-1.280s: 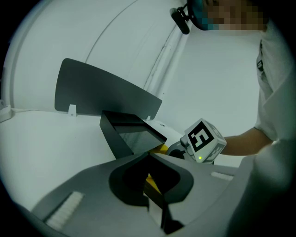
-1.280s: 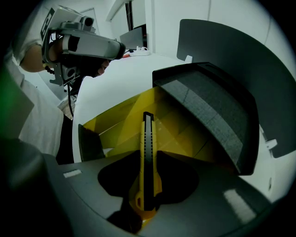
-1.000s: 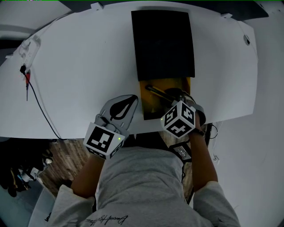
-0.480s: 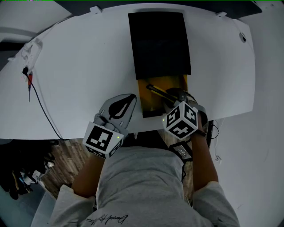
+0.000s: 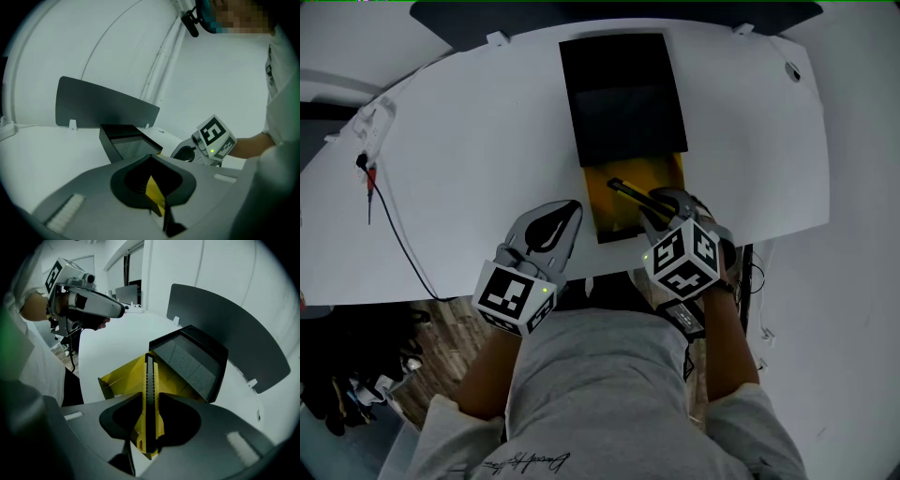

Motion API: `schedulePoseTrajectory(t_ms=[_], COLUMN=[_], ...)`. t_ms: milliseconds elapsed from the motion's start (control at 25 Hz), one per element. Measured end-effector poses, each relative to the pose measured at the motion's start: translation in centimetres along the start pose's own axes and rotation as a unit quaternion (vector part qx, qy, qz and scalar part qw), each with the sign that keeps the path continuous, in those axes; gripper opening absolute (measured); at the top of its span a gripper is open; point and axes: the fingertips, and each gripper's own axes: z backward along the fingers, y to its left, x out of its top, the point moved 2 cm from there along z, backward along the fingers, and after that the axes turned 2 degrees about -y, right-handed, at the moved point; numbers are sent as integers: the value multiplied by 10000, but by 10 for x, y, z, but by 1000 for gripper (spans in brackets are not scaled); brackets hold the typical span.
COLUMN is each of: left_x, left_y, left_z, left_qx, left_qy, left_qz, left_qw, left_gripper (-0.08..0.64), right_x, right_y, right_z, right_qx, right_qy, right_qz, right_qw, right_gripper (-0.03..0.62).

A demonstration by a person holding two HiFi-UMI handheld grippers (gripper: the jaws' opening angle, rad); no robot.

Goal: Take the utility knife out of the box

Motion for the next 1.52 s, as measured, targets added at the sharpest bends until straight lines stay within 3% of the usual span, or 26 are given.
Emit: schedulePoseTrajectory(t_ms=[440, 920, 1520], left_x=[20, 53, 73], left_y=[-23, -40, -63], left_z=[11, 23, 41], left_qx=[-132, -196, -196], left_qy=[-193, -426, -653], left_qz=[-192, -559, -849], left_qw=[9995, 9973, 9941], left_gripper=[2, 2, 2], right_x=[5, 22, 55], right_y=[4, 1, 7], right_z=[43, 95, 152], right_qx=[-250, -477, -574], right_qy=[-493, -1286, -2409], right_qz=[-519, -934, -1465], right_qw=[9971, 9861, 9577], right_gripper=[132, 130, 132])
